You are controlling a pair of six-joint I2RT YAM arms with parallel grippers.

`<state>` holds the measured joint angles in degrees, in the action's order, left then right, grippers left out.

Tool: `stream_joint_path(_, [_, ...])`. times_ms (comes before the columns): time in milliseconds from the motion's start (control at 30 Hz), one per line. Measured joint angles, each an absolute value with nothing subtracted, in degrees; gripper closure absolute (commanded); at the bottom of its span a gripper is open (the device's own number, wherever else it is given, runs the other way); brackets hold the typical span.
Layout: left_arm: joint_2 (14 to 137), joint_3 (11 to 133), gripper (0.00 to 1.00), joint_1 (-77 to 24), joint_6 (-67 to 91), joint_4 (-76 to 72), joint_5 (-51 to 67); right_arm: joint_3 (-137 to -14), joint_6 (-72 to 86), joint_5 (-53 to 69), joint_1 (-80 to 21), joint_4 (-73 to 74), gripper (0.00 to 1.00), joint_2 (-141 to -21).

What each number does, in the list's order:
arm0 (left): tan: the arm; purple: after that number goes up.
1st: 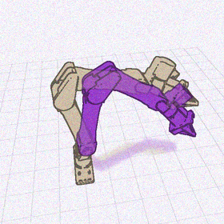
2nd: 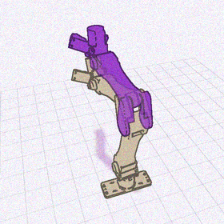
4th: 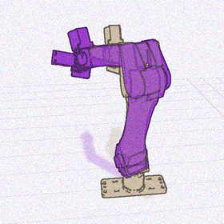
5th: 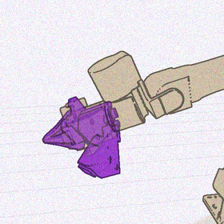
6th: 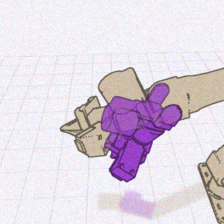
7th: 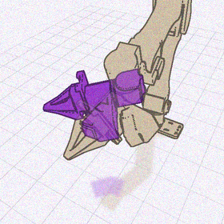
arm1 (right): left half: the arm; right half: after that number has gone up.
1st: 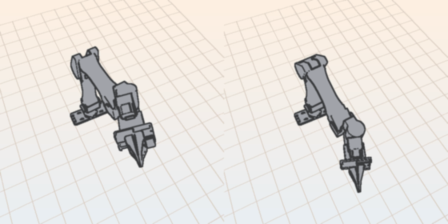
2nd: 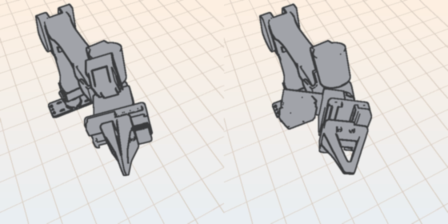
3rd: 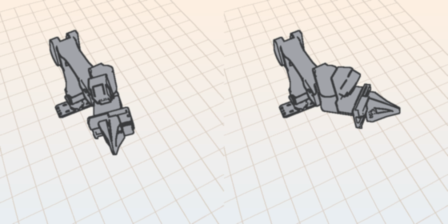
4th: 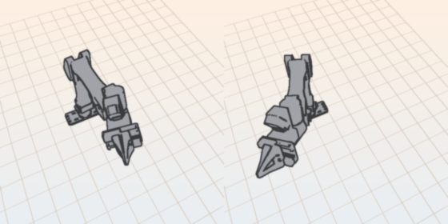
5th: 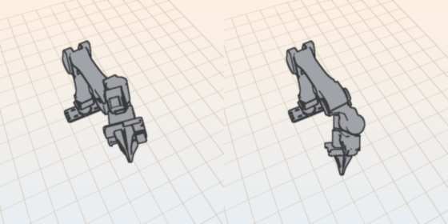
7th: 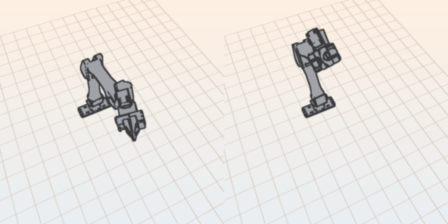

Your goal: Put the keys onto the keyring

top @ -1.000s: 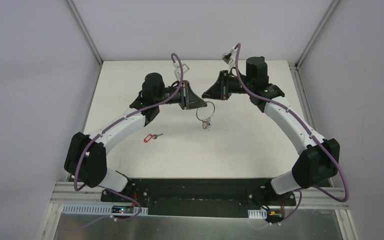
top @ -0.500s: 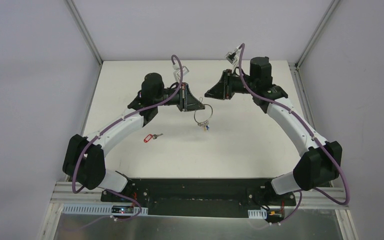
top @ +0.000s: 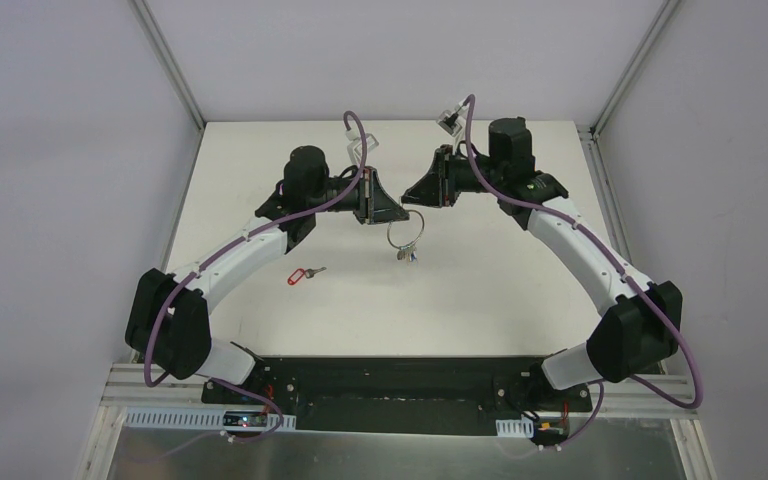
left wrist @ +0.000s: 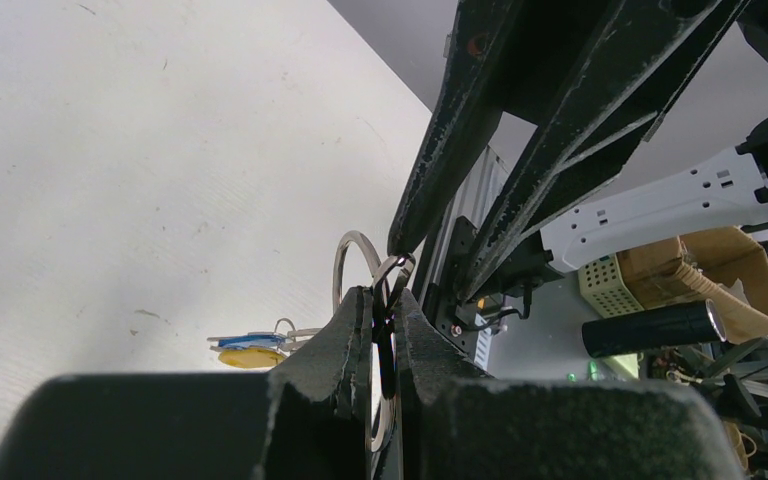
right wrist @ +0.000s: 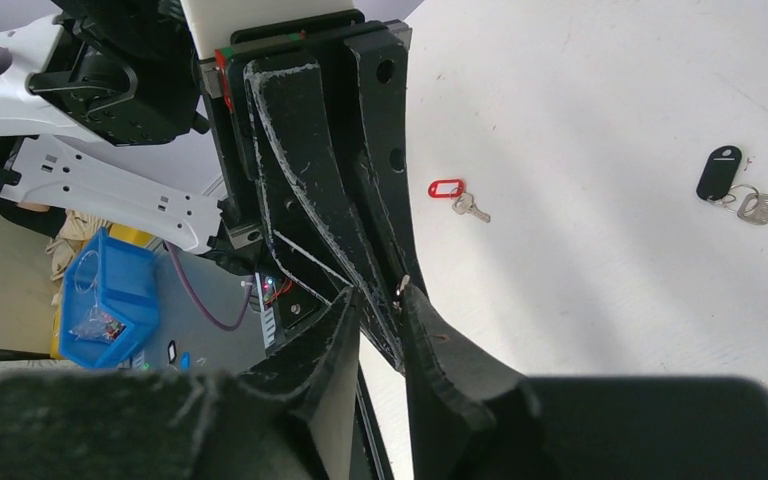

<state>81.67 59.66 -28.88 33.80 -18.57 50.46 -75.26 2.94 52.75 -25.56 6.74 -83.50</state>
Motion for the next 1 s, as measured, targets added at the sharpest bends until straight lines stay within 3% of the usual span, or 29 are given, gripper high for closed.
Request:
stream_joint_path(600, [81.7, 59.7, 1.00, -28.9, 33.6, -17.8, 50.4, -74.0, 2.3, 52.1, -26.3, 6.7, 0.80, -84.3])
stream_joint_path(1000, [81.7, 59.7, 1.00, -28.9, 33.6, -17.0, 50.3, -73.9, 2.2, 51.8, -26.5, 6.7, 0.94, -84.6])
